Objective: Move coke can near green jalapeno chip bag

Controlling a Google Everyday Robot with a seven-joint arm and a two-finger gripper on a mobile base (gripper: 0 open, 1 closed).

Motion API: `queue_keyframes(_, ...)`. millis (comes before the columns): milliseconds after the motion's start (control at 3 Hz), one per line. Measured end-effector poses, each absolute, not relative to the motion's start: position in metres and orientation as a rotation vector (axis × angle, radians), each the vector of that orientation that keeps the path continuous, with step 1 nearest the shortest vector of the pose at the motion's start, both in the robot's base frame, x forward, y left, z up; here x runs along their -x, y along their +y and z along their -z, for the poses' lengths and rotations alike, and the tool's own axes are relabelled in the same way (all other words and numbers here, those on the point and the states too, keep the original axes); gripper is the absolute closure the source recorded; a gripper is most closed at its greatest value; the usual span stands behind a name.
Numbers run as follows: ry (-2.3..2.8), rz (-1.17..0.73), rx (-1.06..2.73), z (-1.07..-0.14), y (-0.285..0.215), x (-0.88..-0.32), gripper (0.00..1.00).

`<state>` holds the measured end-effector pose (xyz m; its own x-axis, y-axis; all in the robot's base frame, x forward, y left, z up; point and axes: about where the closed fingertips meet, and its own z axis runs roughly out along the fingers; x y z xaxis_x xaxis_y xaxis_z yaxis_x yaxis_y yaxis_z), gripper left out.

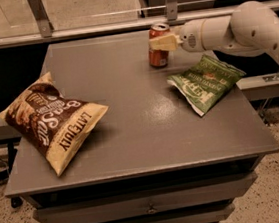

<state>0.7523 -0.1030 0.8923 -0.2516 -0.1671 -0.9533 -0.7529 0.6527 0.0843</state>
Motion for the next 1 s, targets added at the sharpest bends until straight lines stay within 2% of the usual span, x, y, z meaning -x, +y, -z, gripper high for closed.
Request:
queue_keyframes(667, 1.834, -0.541, 0.733, -0.897, -0.175, -0.721, 1.00)
queue_keyframes(1000, 1.853, -0.516, 0.740, -0.897, -0.191, -0.712, 1.00)
